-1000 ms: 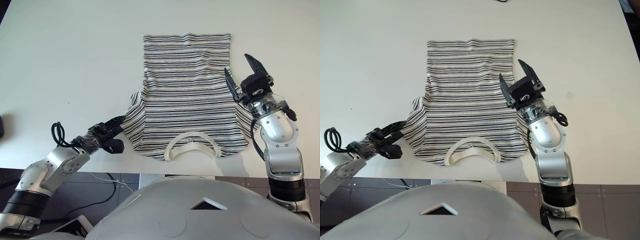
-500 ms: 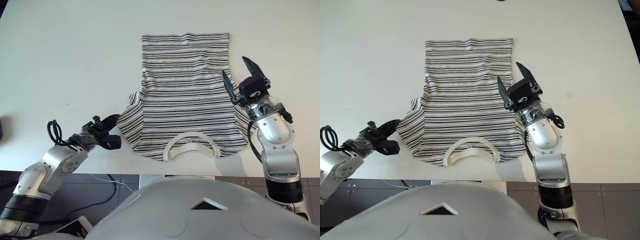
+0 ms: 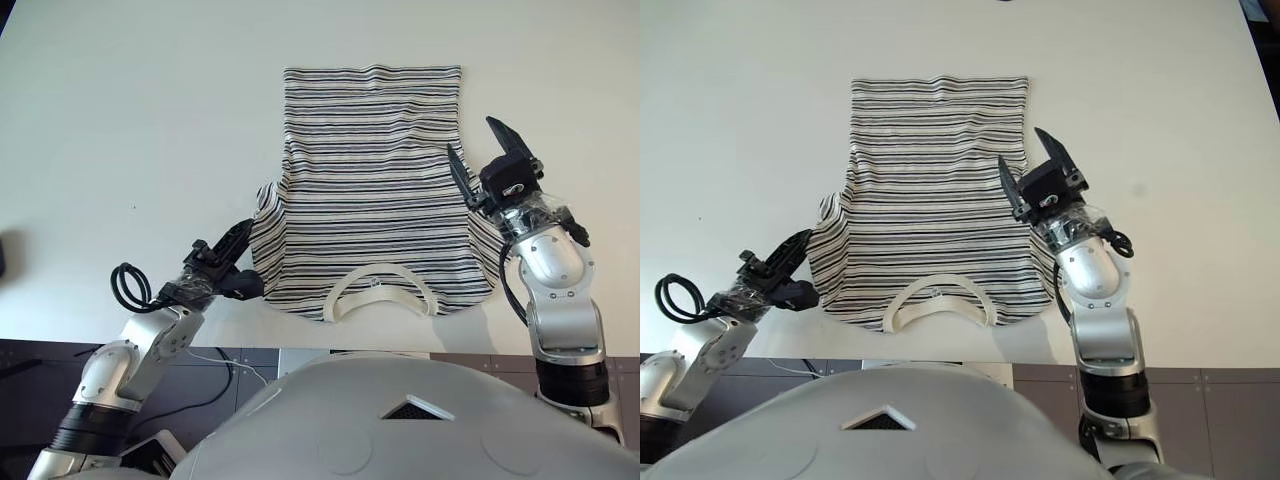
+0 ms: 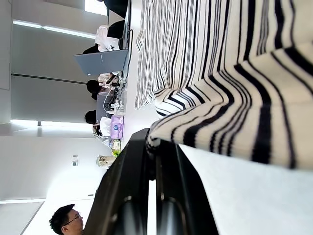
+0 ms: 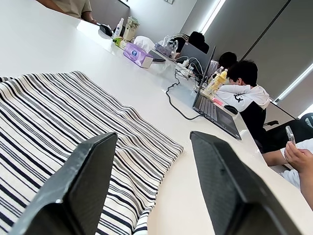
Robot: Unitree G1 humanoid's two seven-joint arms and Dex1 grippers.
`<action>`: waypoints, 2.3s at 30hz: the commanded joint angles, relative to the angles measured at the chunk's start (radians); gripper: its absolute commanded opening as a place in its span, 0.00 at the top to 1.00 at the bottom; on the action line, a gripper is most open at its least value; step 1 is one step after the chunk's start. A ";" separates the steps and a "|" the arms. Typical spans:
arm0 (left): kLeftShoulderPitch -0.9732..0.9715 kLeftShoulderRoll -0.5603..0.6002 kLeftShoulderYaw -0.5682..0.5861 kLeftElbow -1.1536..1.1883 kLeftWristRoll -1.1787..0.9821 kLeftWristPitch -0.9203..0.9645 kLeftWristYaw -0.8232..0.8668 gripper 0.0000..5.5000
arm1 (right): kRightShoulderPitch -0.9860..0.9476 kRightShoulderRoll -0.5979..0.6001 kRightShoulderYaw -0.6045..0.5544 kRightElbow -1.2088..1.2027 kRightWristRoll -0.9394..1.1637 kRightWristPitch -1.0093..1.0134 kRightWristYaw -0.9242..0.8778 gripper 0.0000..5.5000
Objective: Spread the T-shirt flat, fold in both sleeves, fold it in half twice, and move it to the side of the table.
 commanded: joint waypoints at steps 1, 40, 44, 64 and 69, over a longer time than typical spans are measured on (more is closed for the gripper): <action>-0.027 -0.047 -0.066 0.004 0.018 -0.019 -0.020 0.98 | -0.038 -0.026 -0.021 0.022 0.019 -0.005 0.031 0.50; 0.003 -0.533 -0.030 -0.283 -0.144 0.263 0.051 0.52 | -0.026 -0.775 -0.020 0.868 -0.503 -0.929 -0.069 0.50; -0.007 -0.610 0.018 -0.271 -0.177 0.328 0.089 0.52 | 0.090 -0.839 0.003 0.894 -0.524 -1.080 -0.134 0.50; -0.122 -0.661 0.061 -0.217 -0.159 0.389 0.131 0.52 | 0.131 -0.688 0.077 0.770 -0.550 -0.929 -0.212 0.50; -0.130 -0.665 0.060 -0.209 -0.160 0.392 0.136 0.51 | 0.142 -0.671 0.077 0.737 -0.538 -0.860 -0.220 0.66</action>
